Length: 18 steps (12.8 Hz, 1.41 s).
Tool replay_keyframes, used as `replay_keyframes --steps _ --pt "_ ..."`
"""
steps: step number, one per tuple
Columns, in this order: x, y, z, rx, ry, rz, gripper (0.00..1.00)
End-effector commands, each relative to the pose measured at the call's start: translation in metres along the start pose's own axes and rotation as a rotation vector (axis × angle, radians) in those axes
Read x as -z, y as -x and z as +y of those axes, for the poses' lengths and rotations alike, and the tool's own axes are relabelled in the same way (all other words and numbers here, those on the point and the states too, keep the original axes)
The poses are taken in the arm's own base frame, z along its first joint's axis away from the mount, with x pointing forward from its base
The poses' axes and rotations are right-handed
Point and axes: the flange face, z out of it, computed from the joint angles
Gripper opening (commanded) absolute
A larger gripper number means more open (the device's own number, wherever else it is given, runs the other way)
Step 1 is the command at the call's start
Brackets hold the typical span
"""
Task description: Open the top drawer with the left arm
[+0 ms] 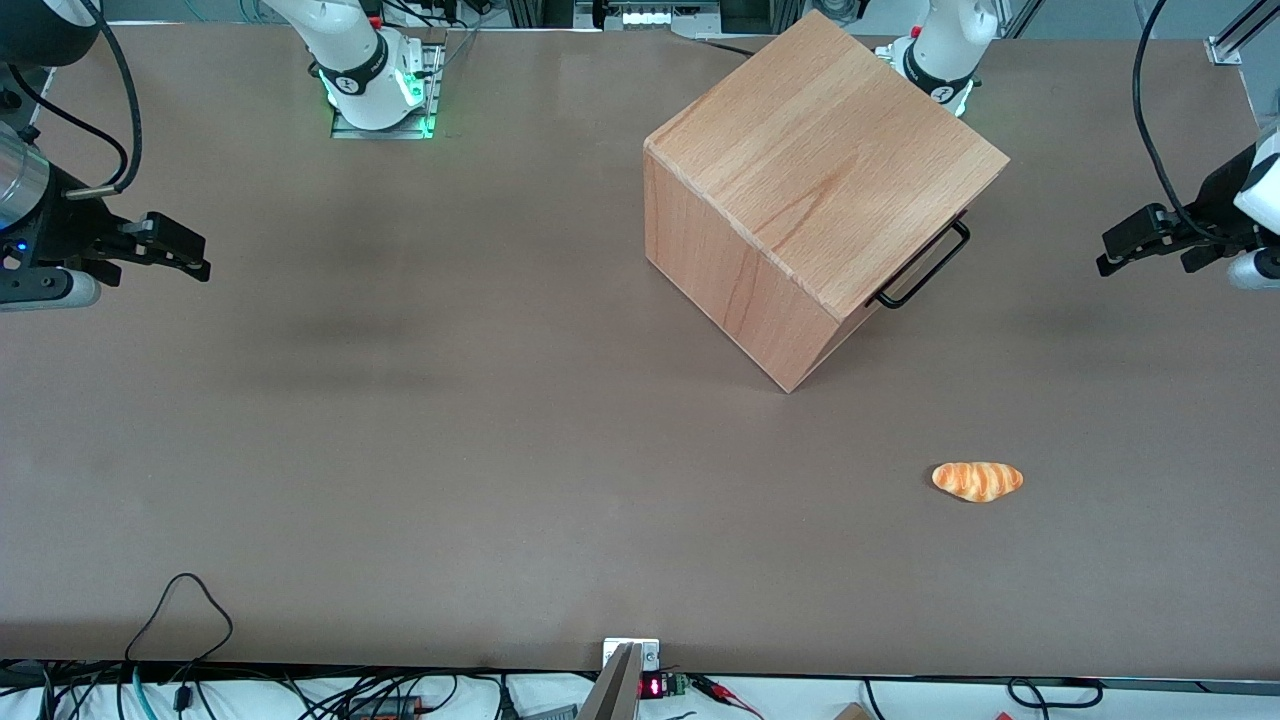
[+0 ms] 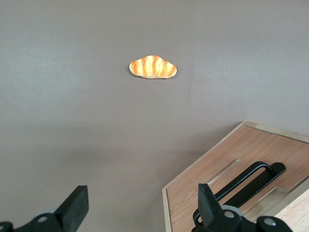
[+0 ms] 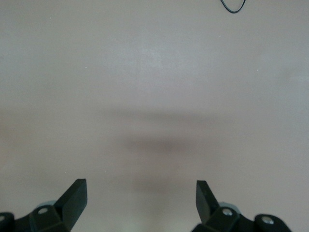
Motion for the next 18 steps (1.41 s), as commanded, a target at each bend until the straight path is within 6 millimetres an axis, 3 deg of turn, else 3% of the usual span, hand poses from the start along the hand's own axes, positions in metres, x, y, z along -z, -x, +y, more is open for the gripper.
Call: replay_keyframes --steps 1,10,18 --pt "0.001 0.010 0.004 -0.032 -0.028 -0.035 1.00" --pt "-0.006 0.005 0.005 -0.061 -0.028 -0.040 1.00" --pt "-0.096 -0.004 0.014 -0.419 0.027 -0.129 1.00"
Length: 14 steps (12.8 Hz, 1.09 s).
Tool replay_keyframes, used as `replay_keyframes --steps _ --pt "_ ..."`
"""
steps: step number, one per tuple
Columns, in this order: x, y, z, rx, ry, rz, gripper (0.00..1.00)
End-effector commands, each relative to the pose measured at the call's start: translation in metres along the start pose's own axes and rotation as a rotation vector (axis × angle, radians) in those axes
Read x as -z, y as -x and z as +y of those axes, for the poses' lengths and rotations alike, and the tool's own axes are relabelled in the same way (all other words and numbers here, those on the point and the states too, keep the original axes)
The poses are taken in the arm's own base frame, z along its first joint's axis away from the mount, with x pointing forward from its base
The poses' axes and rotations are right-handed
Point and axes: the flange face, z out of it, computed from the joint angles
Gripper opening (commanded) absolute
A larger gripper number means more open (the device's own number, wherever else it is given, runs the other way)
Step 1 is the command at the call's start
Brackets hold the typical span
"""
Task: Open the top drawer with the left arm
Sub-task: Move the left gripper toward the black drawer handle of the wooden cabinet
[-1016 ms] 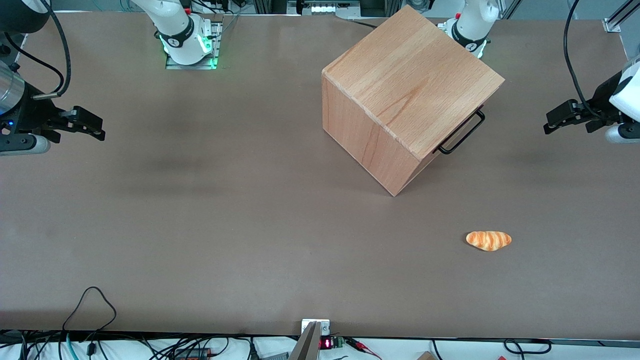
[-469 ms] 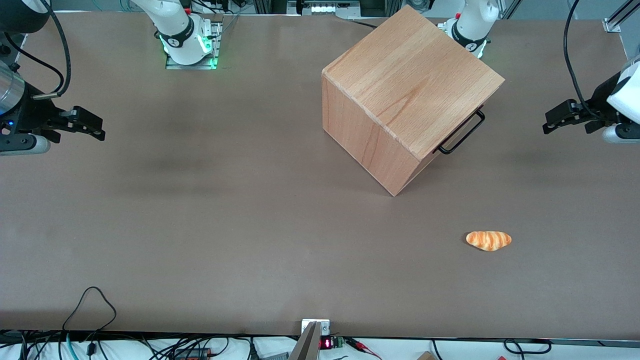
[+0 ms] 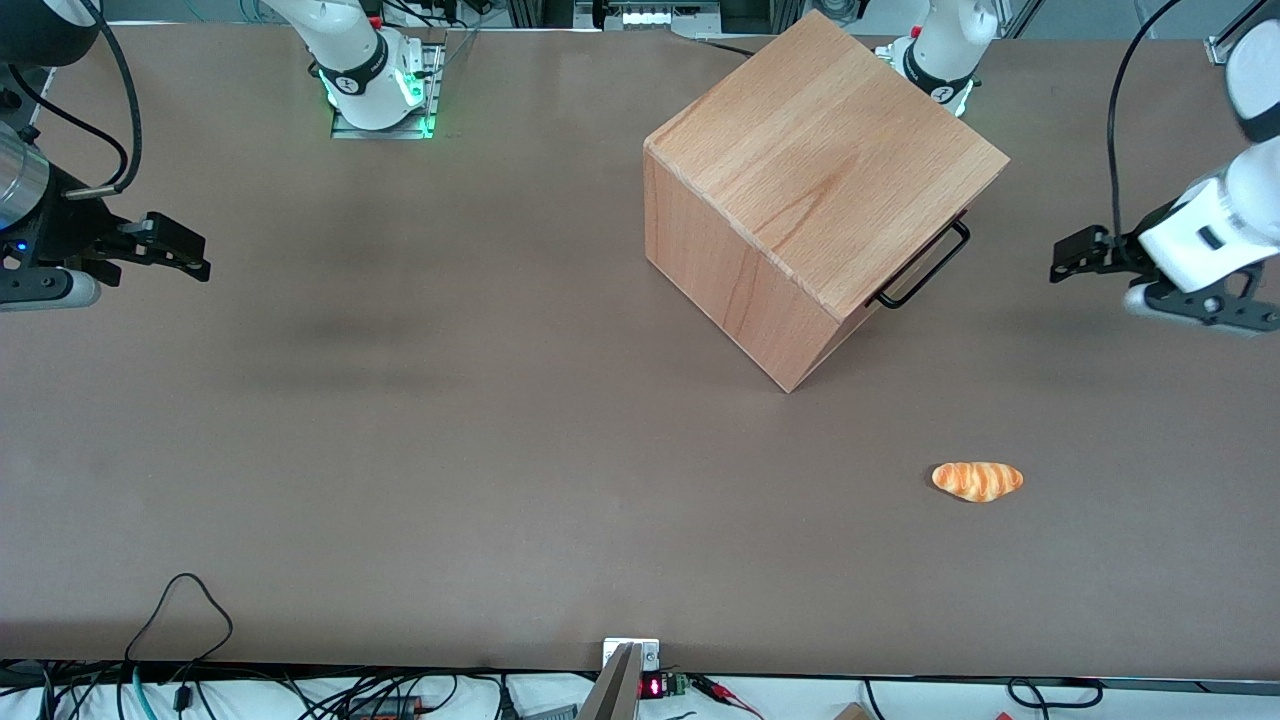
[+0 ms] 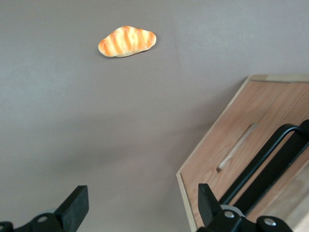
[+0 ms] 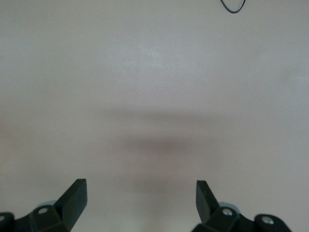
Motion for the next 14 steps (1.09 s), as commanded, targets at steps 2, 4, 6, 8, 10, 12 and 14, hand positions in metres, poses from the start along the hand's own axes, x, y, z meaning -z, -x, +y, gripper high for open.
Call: replay_keyframes --steps 2,4,6,8,10,12,14 --pt "-0.032 0.002 0.018 -0.225 0.055 -0.021 1.00" --pt "-0.040 0.001 0.033 -0.328 0.066 -0.034 1.00" --pt "-0.050 0.000 0.051 -0.373 0.099 -0.042 1.00" --pt "-0.062 -0.001 0.055 -0.414 0.137 -0.030 1.00" --pt "-0.076 0.000 0.059 -0.476 0.162 -0.017 1.00" --pt "-0.082 0.000 0.061 -0.509 0.176 -0.015 1.00" --pt "-0.084 -0.001 0.065 -0.543 0.175 -0.012 1.00"
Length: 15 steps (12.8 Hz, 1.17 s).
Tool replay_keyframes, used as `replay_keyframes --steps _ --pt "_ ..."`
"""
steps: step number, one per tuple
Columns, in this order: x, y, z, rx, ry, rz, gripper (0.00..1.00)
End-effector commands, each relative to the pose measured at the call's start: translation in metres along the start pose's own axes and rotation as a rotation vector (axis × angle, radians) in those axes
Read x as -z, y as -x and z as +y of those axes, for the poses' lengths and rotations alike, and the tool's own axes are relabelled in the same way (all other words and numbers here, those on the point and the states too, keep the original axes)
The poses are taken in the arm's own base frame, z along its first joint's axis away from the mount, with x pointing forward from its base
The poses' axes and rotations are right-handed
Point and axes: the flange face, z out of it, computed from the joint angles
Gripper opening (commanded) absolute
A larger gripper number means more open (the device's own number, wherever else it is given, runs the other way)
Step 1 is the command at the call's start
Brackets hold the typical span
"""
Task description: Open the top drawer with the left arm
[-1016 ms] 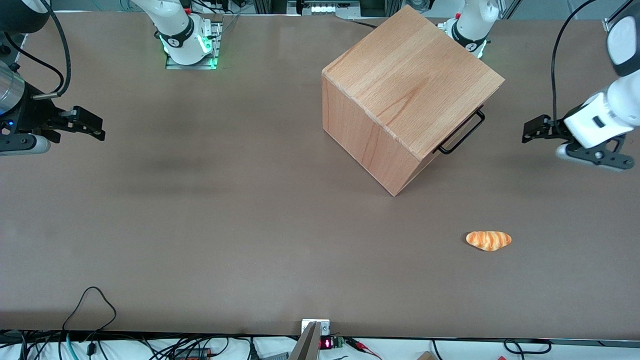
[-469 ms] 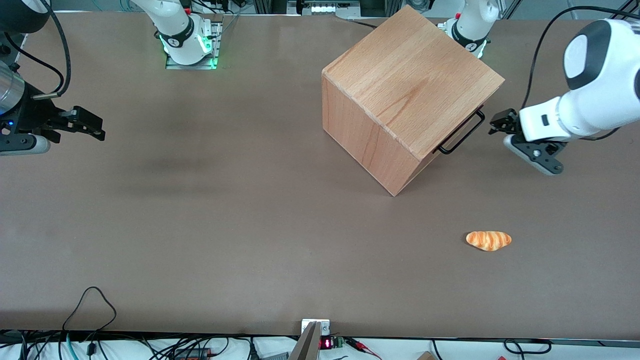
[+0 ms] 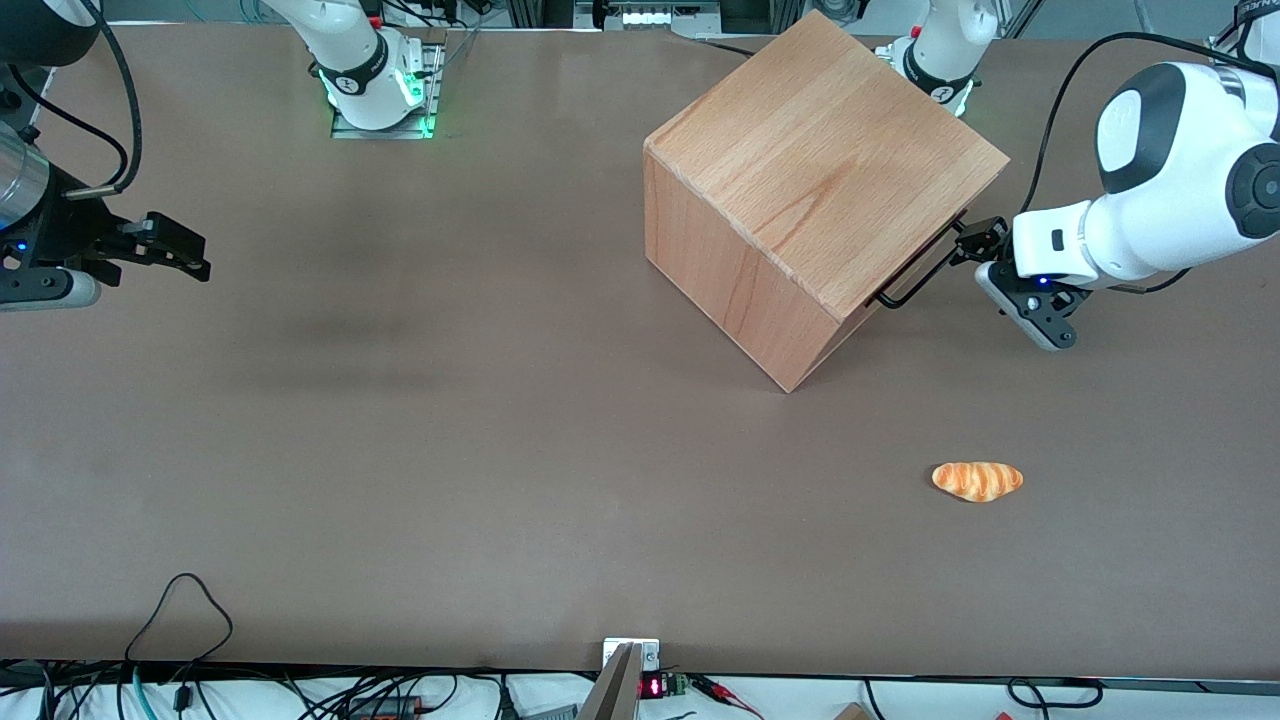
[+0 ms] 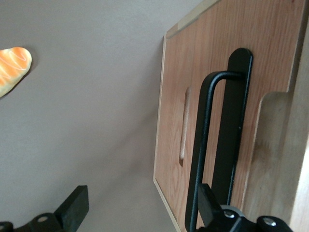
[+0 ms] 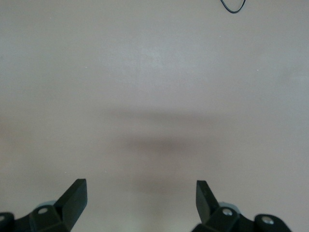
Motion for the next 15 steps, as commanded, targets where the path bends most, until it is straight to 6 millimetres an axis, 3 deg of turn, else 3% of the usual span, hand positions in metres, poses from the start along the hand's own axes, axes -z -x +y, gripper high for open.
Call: replay_keyframes --steps 1,15 --pt "-0.003 -0.003 0.007 -0.060 0.008 0.018 1.00" --pt "-0.020 -0.010 0.017 -0.076 0.038 0.014 1.00"
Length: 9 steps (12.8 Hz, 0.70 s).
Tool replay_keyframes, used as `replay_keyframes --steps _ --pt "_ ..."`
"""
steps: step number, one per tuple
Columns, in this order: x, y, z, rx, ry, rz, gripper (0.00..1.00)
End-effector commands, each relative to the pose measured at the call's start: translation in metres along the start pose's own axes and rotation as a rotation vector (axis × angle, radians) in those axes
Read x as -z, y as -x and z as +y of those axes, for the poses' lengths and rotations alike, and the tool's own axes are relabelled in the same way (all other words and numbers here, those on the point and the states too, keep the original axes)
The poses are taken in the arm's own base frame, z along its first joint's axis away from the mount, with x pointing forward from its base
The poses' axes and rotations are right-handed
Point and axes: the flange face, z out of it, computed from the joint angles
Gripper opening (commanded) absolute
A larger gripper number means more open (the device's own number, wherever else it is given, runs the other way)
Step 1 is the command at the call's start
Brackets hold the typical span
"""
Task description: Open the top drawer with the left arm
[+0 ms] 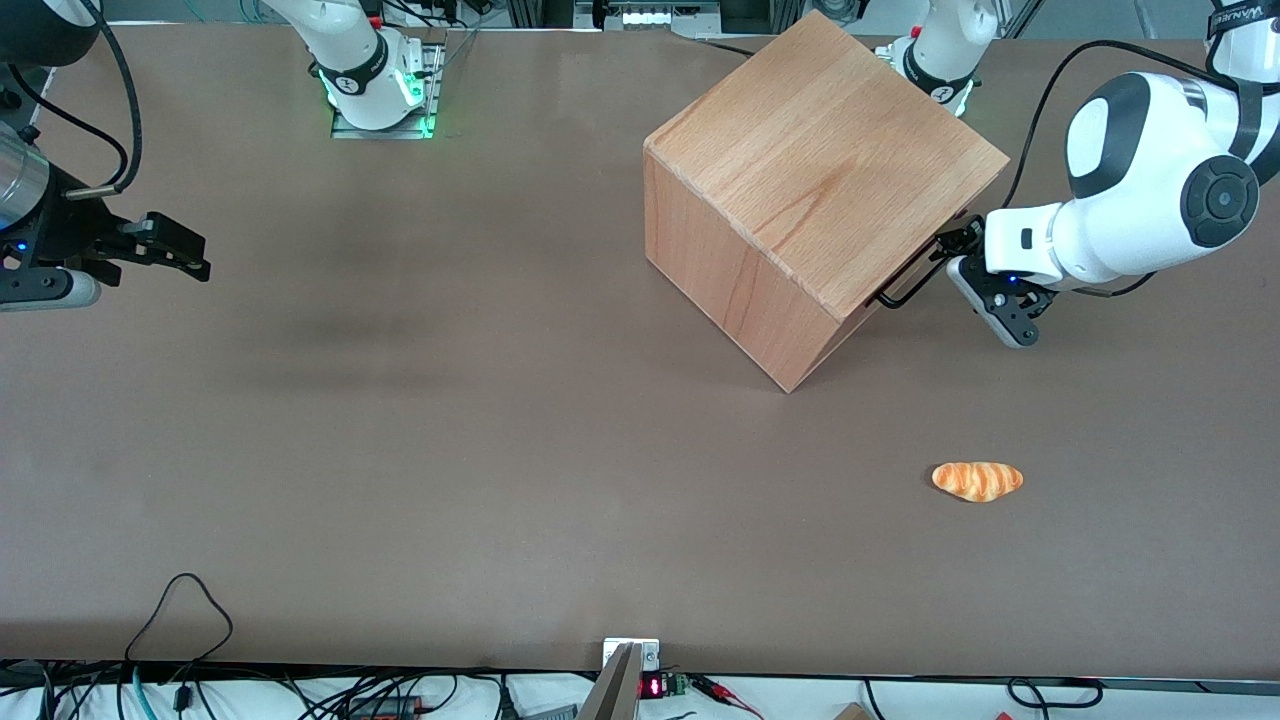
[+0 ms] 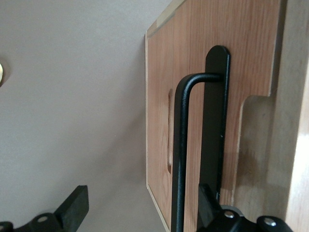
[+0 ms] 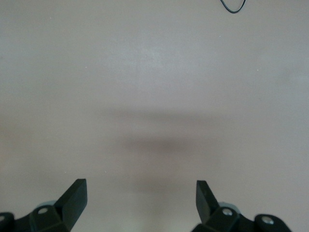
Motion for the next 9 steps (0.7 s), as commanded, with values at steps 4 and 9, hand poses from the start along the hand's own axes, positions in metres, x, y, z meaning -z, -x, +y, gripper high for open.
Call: replay_keyframes --steps 4,9 --pt "-0.005 -0.005 0.008 -0.032 0.017 0.027 1.00" --pt "-0.018 -0.009 0.011 -0.040 0.011 0.027 1.00"
